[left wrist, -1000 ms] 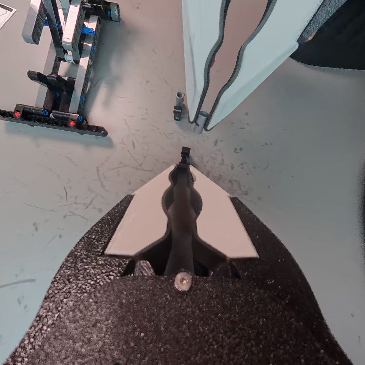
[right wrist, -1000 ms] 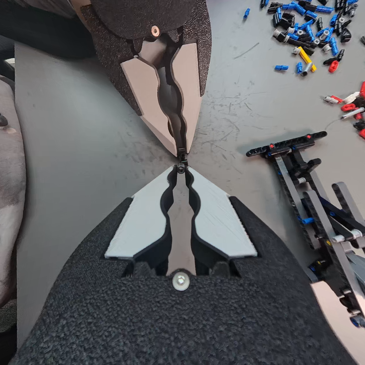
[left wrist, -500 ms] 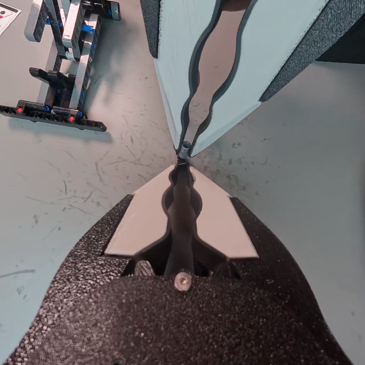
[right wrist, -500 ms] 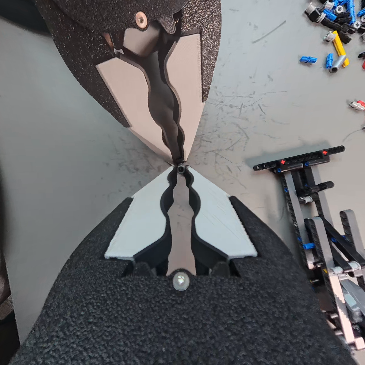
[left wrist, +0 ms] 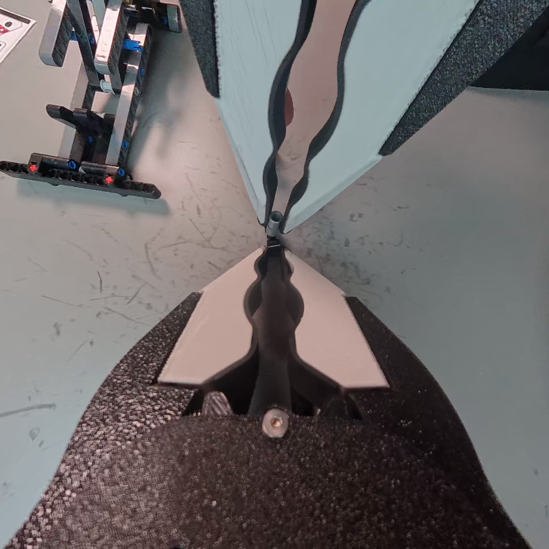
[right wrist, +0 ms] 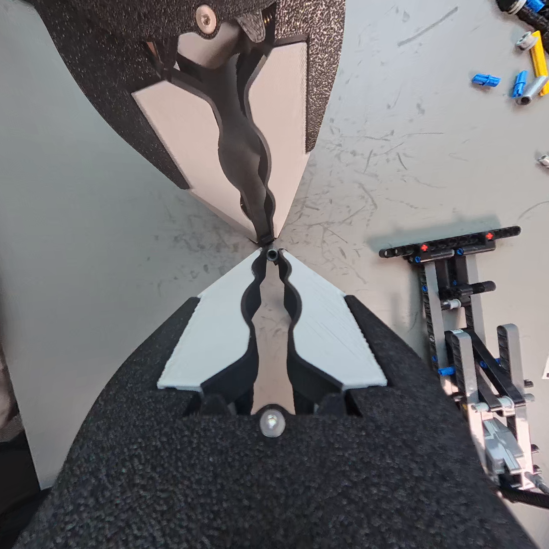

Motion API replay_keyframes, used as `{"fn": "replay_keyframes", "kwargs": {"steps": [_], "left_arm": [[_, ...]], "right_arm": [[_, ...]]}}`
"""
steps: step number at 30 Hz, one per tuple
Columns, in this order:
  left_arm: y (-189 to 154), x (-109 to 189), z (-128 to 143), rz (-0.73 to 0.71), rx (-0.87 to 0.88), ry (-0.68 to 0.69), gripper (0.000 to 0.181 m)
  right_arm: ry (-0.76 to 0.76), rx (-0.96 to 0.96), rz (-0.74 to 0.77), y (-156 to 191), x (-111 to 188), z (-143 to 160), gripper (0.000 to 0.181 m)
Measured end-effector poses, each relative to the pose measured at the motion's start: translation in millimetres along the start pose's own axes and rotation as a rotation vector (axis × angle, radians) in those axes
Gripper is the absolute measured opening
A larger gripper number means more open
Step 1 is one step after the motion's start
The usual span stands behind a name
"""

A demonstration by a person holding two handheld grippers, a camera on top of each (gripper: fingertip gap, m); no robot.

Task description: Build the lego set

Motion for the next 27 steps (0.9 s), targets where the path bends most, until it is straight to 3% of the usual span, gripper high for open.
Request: {"fn": "replay_keyframes", "kwargs": {"steps": [1, 10, 20, 24, 27], "left_arm": [[-0.1, -0.1, 0.0, -0.001, -0.001, 0.0, 0.009], [-1.2, 0.0, 0.4, -0.014, -0.017, 0.003, 0.009], [-0.3, 0.3, 0.4, -0.006, -0.015, 0.003, 0.008], [0.0, 1.5, 1.4, -0.001, -0.031, 0.007, 0.008], [0.5, 3.1, 2.8, 0.007, -0.039, 0.008, 0.008]], "right_arm": [[0.004, 0.01, -0.003, -0.3, -0.4, -1.2, 0.007], [0.016, 0.101, -0.051, -2.2, -8.3, -2.6, 0.007], [0.009, 0.044, -0.065, -2.7, -9.5, -0.9, 0.008], [-0.121, -0.012, -0.006, 2.8, -7.3, 10.5, 0.009], [-0.292, -0.151, 0.07, -5.8, 12.7, 19.0, 0.02]]}}
Point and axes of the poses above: each gripper's, where its closed fingertips meet, x back along the fingers, z out of its underside, y = z × x across the jaws, the point moved 10 cm from there along x, back along the fingers, and after that the axes turned 13 degrees about z, right-handed, at the moved point
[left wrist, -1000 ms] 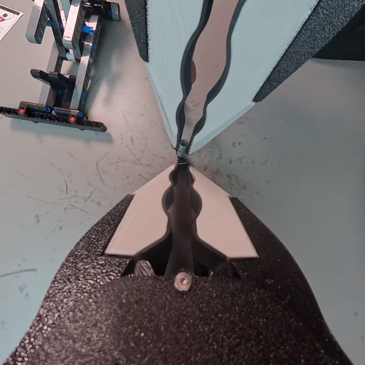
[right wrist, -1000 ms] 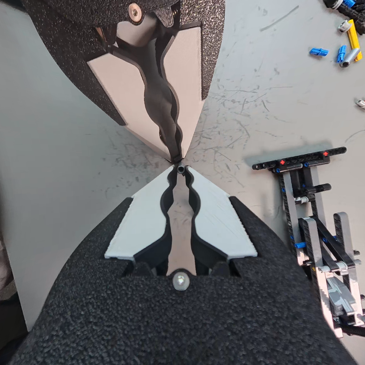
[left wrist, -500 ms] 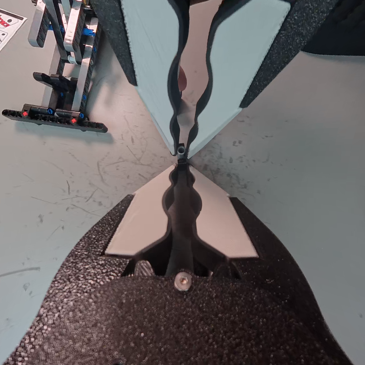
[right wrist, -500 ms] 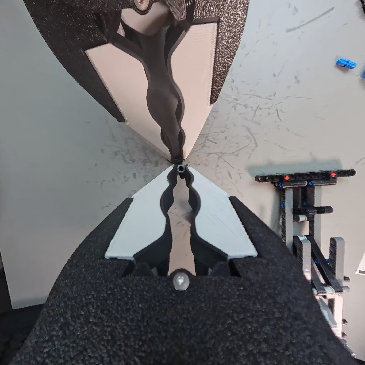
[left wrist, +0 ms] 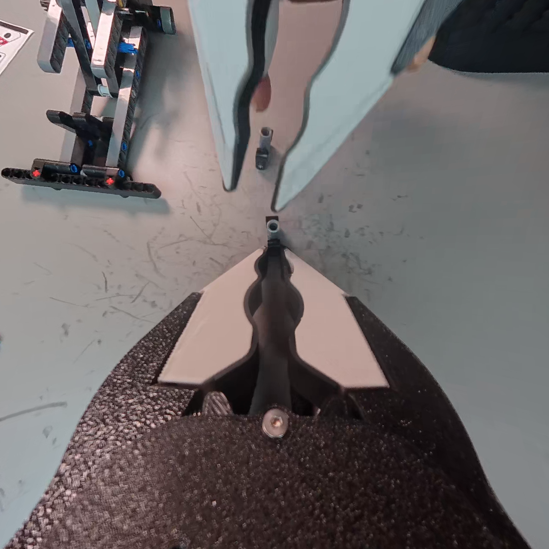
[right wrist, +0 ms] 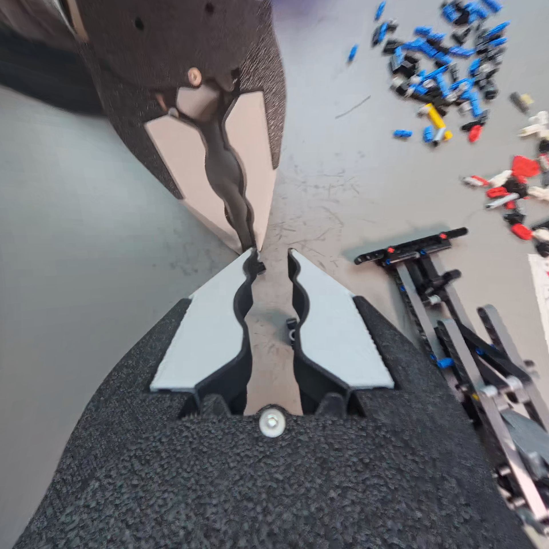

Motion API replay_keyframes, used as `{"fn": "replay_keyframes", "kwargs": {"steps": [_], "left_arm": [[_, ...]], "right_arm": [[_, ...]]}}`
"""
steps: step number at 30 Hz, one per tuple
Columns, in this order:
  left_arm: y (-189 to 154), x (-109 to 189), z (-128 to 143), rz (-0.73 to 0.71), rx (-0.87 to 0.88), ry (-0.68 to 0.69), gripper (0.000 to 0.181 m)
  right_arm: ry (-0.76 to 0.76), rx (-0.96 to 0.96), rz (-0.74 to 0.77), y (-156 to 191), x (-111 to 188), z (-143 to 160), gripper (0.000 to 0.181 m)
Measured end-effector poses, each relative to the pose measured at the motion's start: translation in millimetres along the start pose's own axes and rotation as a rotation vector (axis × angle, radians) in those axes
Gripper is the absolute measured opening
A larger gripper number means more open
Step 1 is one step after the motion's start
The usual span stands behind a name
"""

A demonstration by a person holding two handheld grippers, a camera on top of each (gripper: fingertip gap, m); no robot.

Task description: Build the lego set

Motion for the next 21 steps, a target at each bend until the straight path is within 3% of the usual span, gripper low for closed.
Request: {"fn": "replay_keyframes", "kwargs": {"steps": [3, 8, 13, 21], "left_arm": [[1.2, 2.7, 2.1, 0.005, -0.001, 0.0, 0.008], [4.2, 7.6, 5.9, 0.0, -0.015, 0.002, 0.009], [12.9, 15.7, 10.2, -0.009, 0.011, -0.014, 0.014], [14.7, 21.9, 13.8, 0.008, 0.003, -0.027, 0.026]], "right_arm": [[-0.136, -0.123, 0.083, -18.9, 33.7, 5.2, 0.022], [-0.14, -0.158, 0.192, -33.5, 61.4, 47.6, 0.024], [-0.063, -0.103, 0.132, -21.1, 46.8, 76.4, 0.024], [-0.019, -0.037, 0.028, -15.7, 10.4, 68.0, 0.021]]}}
Point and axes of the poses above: each gripper's, where its closed fingertips meet, x back along the fingers, z out of its underside, y = z × x across the jaws, the point moved 10 cm from there along x, back along the fingers, and after that the axes turned 13 degrees about z, right-handed, at the moved point
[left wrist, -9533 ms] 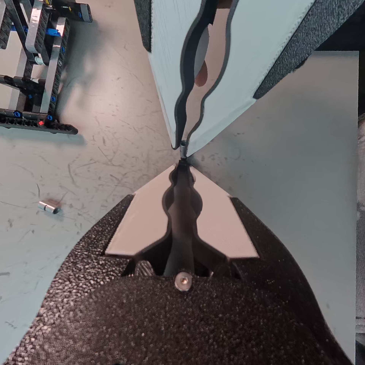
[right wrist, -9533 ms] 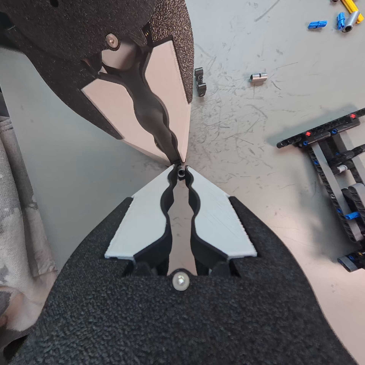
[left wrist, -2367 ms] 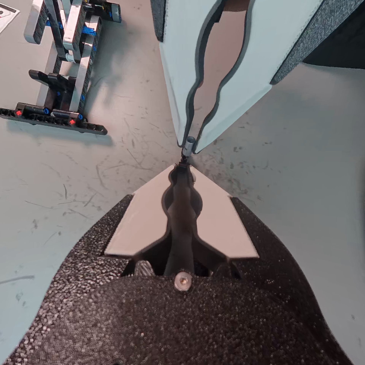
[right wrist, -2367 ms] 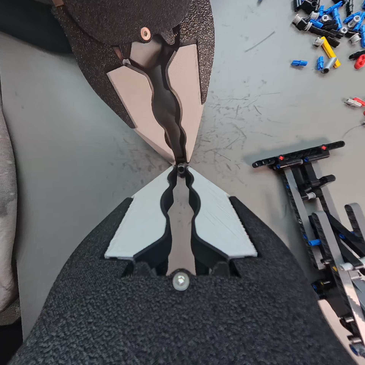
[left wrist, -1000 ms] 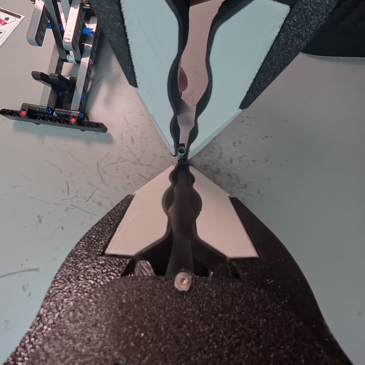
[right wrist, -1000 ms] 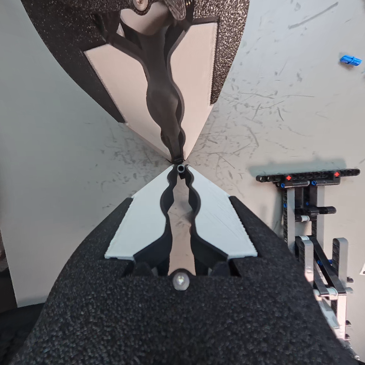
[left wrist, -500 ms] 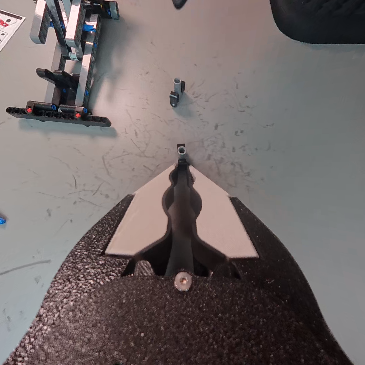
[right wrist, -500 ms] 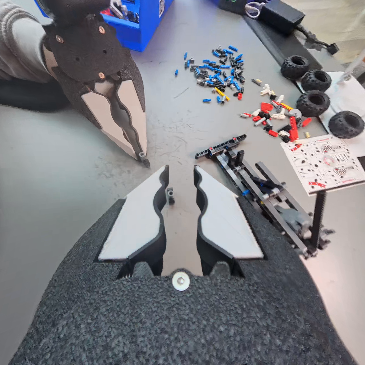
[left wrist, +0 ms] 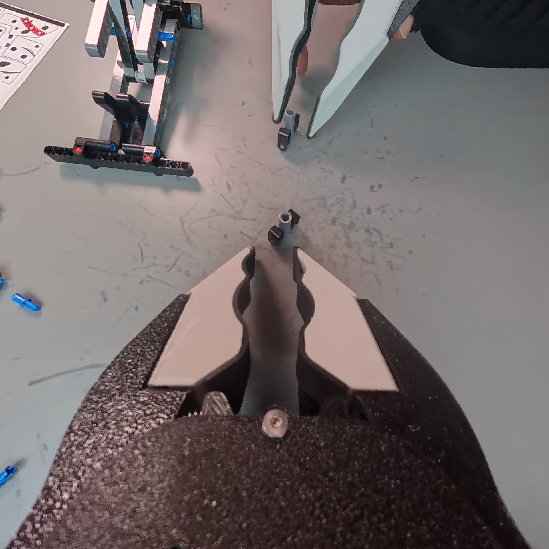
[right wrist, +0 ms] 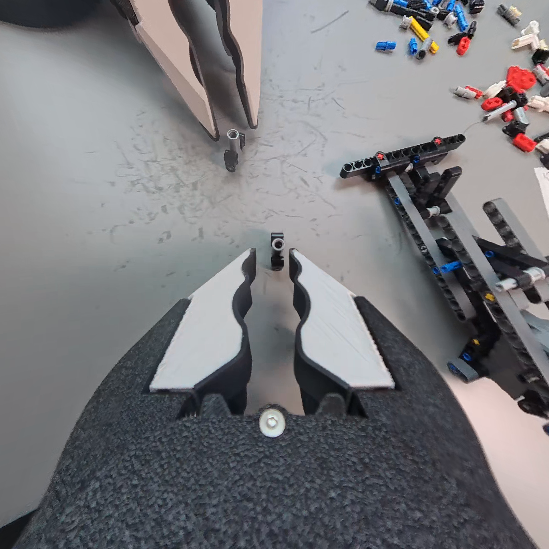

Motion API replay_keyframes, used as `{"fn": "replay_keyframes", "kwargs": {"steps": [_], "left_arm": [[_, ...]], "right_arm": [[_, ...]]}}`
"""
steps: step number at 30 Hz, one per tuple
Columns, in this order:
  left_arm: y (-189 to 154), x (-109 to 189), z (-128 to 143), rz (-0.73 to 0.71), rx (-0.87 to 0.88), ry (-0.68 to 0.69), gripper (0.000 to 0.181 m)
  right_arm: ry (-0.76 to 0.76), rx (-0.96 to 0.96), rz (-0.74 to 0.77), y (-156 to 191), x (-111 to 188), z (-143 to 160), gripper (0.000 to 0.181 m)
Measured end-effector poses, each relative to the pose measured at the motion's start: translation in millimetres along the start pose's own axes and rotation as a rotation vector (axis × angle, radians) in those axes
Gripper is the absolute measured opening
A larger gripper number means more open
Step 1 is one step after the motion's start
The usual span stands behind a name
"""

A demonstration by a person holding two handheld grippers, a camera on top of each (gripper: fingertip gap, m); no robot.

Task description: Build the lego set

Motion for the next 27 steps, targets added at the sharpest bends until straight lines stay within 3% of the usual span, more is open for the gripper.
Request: {"fn": "replay_keyframes", "kwargs": {"steps": [2, 6, 13, 27], "left_arm": [[1.0, -1.1, -1.8, -0.014, -0.001, -0.006, 0.033], [1.8, -4.1, -8.9, 0.011, 0.001, -0.027, 0.04], [2.8, -10.3, -8.3, 0.028, -0.036, 0.025, 0.011], [18.4, -6.1, -6.7, -0.059, 0.01, 0.022, 0.011]], "right_arm": [[0.019, 0.025, -0.022, 1.5, -6.5, -2.0, 0.007], [0.005, 0.073, -0.084, 8.4, -12.1, -10.4, 0.007], [-0.01, 0.113, -0.094, 14.6, -14.6, -14.4, 0.007], [-0.031, 0.148, -0.038, 17.9, -13.8, -12.4, 0.012]]}}
Point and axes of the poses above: each gripper's, where its closed fingertips meet, x back along the fingers, z out of its underside, y = z × x across the jaws, the point moved 10 cm from there along x, back along the fingers, and after that the axes turned 13 degrees about z, right-handed, at the moved point
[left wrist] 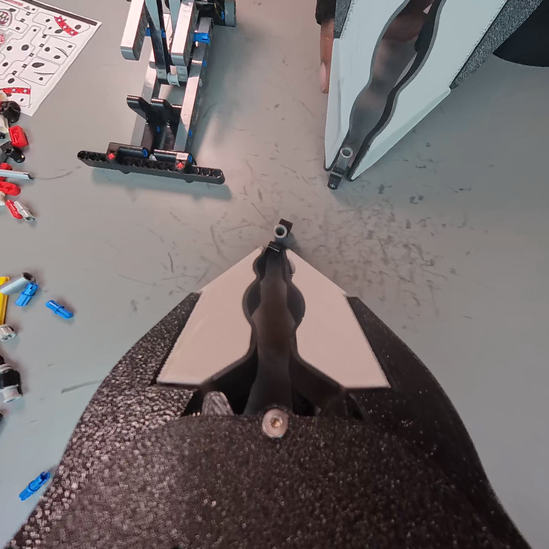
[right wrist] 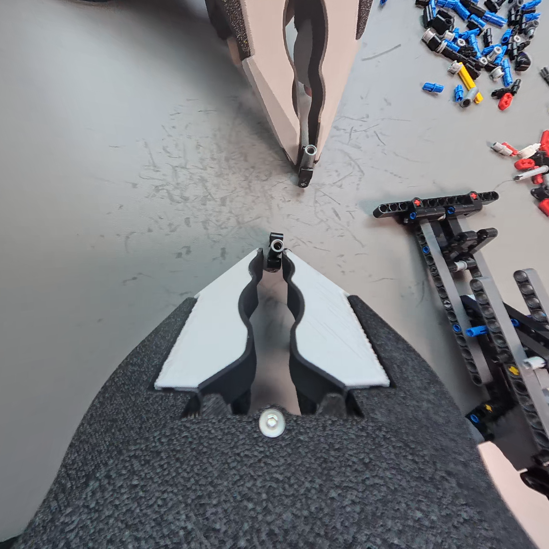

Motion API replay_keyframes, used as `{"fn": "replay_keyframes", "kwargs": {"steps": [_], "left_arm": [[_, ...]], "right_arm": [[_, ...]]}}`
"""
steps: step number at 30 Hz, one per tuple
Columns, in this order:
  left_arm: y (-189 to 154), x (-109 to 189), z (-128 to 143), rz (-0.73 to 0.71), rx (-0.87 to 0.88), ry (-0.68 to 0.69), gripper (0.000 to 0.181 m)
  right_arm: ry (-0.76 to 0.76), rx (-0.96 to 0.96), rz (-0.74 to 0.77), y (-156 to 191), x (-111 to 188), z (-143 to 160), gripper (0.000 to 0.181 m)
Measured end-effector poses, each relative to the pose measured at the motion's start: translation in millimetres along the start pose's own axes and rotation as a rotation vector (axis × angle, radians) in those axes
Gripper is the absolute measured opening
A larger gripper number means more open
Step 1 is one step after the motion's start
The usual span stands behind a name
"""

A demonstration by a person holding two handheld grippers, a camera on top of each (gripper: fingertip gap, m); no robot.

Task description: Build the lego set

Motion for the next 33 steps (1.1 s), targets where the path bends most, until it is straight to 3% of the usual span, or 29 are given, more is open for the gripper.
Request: {"fn": "replay_keyframes", "kwargs": {"steps": [9, 13, 17, 22, 25, 28, 31, 33], "left_arm": [[3.0, 4.0, 2.5, -0.028, 0.032, -0.013, 0.026], [2.5, 16.5, 2.1, -0.086, 0.018, -0.115, 0.03], [1.9, 34.4, 0.4, -0.183, 0.004, -0.271, 0.038], [1.1, 50.6, 0.0, -0.28, 0.002, -0.411, 0.043], [1.0, 55.3, -0.9, -0.306, -0.002, -0.459, 0.045], [1.1, 55.7, -1.0, -0.331, -0.009, -0.467, 0.046], [-0.7, 53.3, -1.3, -0.331, -0.027, -0.452, 0.047], [-2.7, 51.1, -2.1, -0.332, -0.046, -0.441, 0.046]], "right_arm": [[-0.038, -0.025, 0.007, -0.8, 2.7, 2.6, 0.02], [-0.11, -0.071, 0.029, -5.2, 12.1, 1.0, 0.028], [-0.243, -0.159, 0.146, -21.3, 28.8, -0.8, 0.038], [-0.356, -0.273, 0.388, -48.3, 48.6, 8.2, 0.038], [-0.322, -0.366, 0.613, -70.1, 62.1, 21.4, 0.04], [-0.188, -0.5, 0.779, -92.4, 68.3, 45.2, 0.06], [-0.08, -0.609, 0.789, -103.8, 57.7, 68.1, 0.076], [-0.099, -0.677, 0.749, -108.1, 50.2, 73.2, 0.075]]}}
Point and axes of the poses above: each gripper's, where its closed fingertips meet, x back along the fingers, z out of its underside, y = z × x across the jaws, the point moved 10 cm from there along x, back along the fingers, and after that the axes turned 13 degrees about z, right-handed, at the moved point
